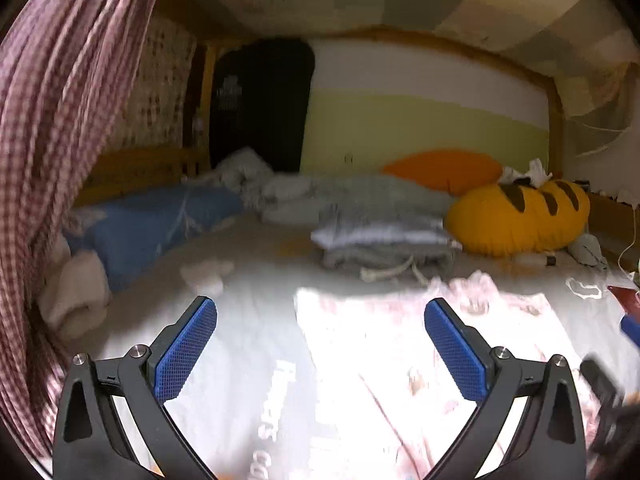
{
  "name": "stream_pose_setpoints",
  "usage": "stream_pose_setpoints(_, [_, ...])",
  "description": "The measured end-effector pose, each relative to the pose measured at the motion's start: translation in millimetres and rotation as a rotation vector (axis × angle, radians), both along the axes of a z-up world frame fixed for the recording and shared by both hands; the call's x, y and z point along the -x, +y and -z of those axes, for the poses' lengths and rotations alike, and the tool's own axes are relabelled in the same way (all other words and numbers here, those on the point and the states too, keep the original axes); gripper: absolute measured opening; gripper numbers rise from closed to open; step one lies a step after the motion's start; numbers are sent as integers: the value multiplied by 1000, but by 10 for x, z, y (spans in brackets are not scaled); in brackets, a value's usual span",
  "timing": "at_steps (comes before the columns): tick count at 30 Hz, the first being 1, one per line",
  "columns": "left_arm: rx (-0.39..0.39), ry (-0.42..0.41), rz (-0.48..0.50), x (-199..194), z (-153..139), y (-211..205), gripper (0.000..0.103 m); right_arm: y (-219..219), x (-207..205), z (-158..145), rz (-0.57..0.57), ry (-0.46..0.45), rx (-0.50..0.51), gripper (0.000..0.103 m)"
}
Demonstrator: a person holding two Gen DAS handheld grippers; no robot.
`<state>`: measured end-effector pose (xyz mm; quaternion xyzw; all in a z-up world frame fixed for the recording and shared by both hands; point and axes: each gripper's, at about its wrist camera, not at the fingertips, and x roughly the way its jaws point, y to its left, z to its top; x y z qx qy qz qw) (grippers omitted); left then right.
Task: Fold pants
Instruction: 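Grasp the pink pants' waistband edge with the right gripper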
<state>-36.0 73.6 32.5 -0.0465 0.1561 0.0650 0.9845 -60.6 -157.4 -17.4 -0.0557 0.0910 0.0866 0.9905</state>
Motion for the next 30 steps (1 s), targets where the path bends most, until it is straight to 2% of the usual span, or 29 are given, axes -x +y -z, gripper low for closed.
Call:
stream_pose_setpoints(2, [32, 30, 2, -4, 27, 55, 103, 180, 49, 101, -75, 53, 18, 102])
stream_pose_setpoints(5, [39, 32, -12, 33, -8, 83, 103, 376, 68, 263, -147, 133, 21, 102])
stream_pose_setpoints(9, [40, 25, -21, 77, -40, 115, 103, 596, 168, 378, -193, 130, 94, 100])
stream_pose_setpoints(12, [53, 33, -25, 73, -44, 149, 103, 706, 196, 459, -245, 162, 106, 92])
stream_pose_setpoints(17, [83, 49, -24, 66, -34, 199, 103, 790, 181, 642, -305, 250, 128, 72])
stream_pose_setpoints(19, [91, 57, -23, 48, -26, 220, 103, 842, 195, 721, -347, 289, 134, 68])
stream_pose_setpoints(23, [110, 84, -16, 6, 11, 239, 103, 967, 272, 826, -404, 310, 171, 55])
stream_pose_setpoints(30, [109, 106, -15, -33, 36, 224, 103, 1066, 230, 1011, -364, 356, 269, 49])
